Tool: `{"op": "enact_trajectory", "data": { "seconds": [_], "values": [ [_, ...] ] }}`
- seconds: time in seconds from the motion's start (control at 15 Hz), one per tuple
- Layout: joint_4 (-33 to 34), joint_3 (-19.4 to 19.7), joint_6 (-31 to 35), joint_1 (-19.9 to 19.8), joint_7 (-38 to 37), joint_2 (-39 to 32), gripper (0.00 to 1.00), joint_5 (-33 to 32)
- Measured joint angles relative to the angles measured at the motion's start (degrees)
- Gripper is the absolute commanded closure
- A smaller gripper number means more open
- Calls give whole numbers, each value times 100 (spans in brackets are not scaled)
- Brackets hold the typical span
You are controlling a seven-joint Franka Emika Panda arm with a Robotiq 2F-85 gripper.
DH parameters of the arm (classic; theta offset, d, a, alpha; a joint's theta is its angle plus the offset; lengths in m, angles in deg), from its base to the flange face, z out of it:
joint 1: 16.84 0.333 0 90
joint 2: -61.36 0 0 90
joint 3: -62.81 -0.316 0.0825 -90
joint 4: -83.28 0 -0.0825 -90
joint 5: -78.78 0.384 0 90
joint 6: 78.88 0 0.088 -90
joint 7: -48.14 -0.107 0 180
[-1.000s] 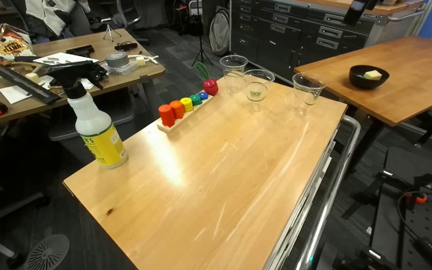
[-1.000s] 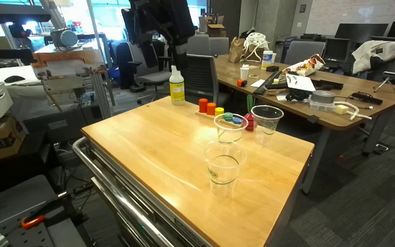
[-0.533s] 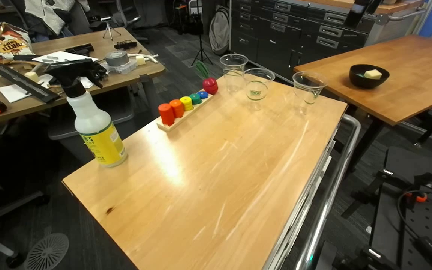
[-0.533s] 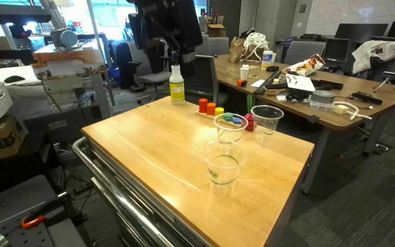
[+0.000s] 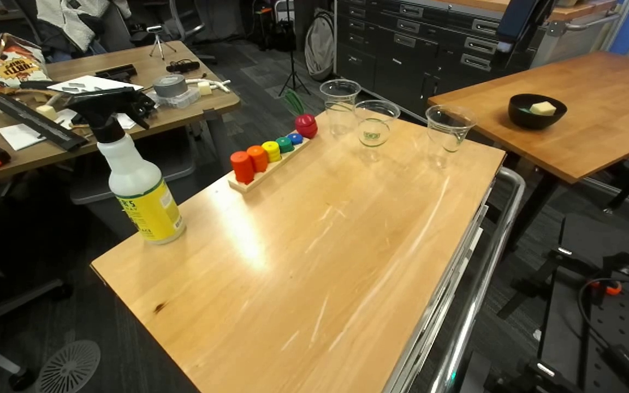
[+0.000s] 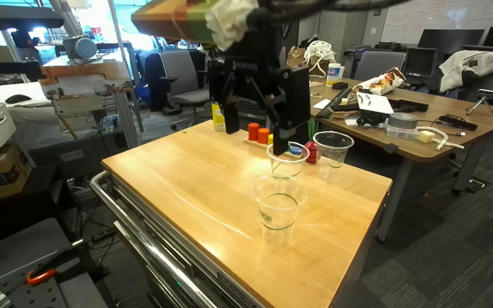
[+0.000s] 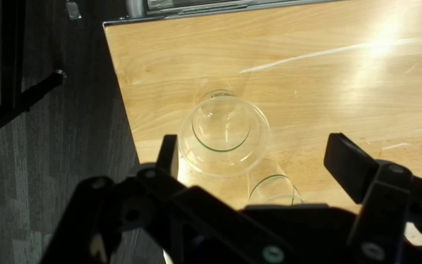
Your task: Pick up the two cups and put them inside the third cup
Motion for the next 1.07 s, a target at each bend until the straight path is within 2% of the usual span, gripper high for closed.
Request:
{"op": "enact_trajectory", "data": {
  "seconds": [0.27,0.47,0.93,1.0,1.07],
  "values": [
    [335,27,201,0,141,-868,0,159],
    [655,-18,302,-11,108,-1449,0,-9],
    [1069,-45,324,-114,93,-2306,0,-343],
    [1106,-48,335,-137,93,-2403,25,-343],
    [1141,-49,359,-160,93,-2492,26,-341]
  ]
}}
